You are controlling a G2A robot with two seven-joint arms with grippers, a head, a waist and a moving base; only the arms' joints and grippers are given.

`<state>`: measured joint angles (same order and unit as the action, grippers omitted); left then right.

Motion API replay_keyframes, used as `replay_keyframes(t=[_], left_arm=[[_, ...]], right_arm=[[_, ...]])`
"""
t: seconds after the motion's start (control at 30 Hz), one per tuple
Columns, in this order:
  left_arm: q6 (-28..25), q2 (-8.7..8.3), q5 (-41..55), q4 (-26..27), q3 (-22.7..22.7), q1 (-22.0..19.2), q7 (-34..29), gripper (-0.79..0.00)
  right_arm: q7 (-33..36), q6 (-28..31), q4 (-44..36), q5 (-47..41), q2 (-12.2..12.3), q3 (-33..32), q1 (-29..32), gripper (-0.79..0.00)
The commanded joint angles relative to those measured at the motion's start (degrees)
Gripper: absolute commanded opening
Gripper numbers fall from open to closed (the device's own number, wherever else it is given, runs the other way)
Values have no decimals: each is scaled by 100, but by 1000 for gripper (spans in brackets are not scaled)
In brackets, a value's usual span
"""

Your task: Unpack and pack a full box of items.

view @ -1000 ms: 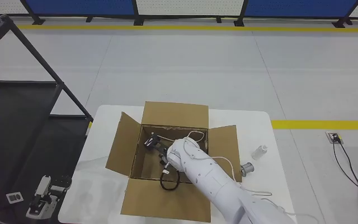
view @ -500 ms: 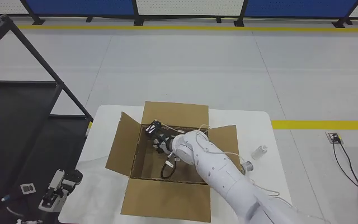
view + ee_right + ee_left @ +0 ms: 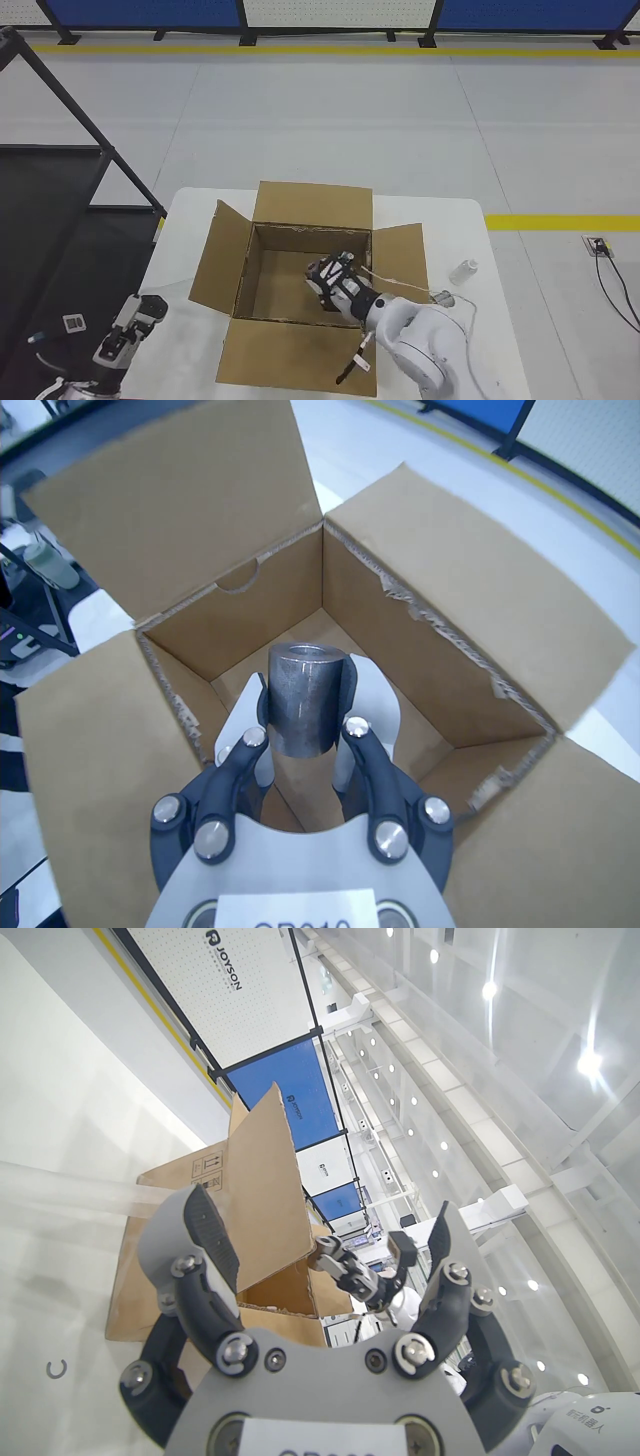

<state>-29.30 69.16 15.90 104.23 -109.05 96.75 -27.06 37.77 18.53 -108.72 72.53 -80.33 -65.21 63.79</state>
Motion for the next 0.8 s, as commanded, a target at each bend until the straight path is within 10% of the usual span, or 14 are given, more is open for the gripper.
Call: replay_keyframes(t=[0.0,0.53,0.77], left_arm=[[-2,0,-8,-4,10,-3,19,0],[-38,1,62,-94,-69,92,171,0],[7,-7,69,-164,-29,61,69,0]], right_arm=[[-75,-28,-261,50,24,-144,268,-785],[-178,-4,-409,18,38,-177,333,-785],[-543,-360,-1853,-447,193,-1777,1487,-785]])
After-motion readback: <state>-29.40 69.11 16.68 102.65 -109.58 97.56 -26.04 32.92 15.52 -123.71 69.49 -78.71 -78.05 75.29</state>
